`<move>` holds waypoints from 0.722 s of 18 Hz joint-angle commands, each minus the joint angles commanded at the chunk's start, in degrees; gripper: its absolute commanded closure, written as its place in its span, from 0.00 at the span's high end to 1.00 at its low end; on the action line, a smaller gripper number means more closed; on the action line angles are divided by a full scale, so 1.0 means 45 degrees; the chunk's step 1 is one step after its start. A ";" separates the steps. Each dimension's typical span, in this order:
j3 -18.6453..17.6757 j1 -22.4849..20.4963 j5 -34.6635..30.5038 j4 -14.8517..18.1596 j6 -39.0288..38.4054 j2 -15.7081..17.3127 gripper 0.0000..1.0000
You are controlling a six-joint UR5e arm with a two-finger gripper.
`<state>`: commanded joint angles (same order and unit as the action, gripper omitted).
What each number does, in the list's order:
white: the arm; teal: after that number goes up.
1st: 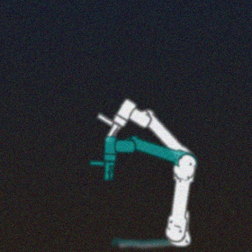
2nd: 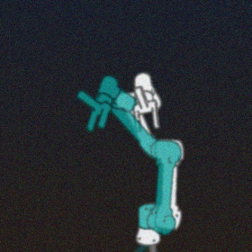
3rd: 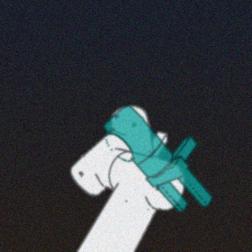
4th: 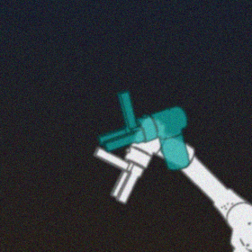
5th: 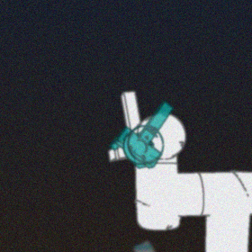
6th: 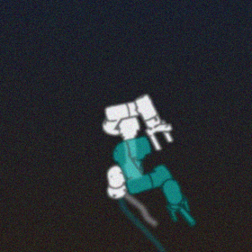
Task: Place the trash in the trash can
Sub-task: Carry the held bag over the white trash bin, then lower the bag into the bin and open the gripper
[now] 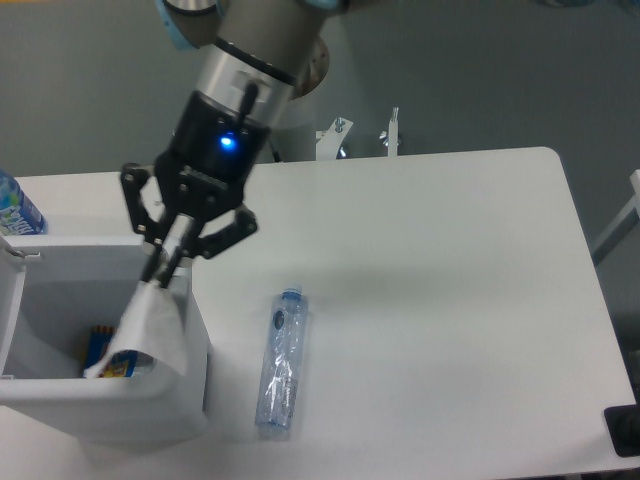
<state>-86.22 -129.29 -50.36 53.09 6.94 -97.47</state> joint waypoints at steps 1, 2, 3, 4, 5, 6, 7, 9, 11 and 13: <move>-0.0020 0.0059 0.0000 0.0000 0.0000 -0.0020 0.24; -0.0020 0.0137 0.0000 0.0000 0.0000 -0.0039 0.24; -0.0020 0.0235 0.0000 0.0000 0.0000 -0.0039 0.25; -0.0020 0.0332 0.0000 0.0000 0.0000 -0.0059 0.26; -0.0058 0.0391 0.0000 -0.0019 0.0000 -0.0059 0.26; -0.0078 0.0411 0.0000 -0.0020 0.0039 -0.0059 0.30; -0.0059 0.0431 0.0000 -0.0020 0.0039 -0.0078 0.51; -0.0039 0.0412 0.0000 -0.0020 0.0195 -0.0079 0.75; -0.0059 0.0411 0.0000 -0.0020 0.0195 -0.0020 1.00; 0.0019 0.0353 -0.0019 0.0000 0.0176 -0.0020 1.00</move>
<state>-86.13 -127.70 -50.45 53.09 7.73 -97.56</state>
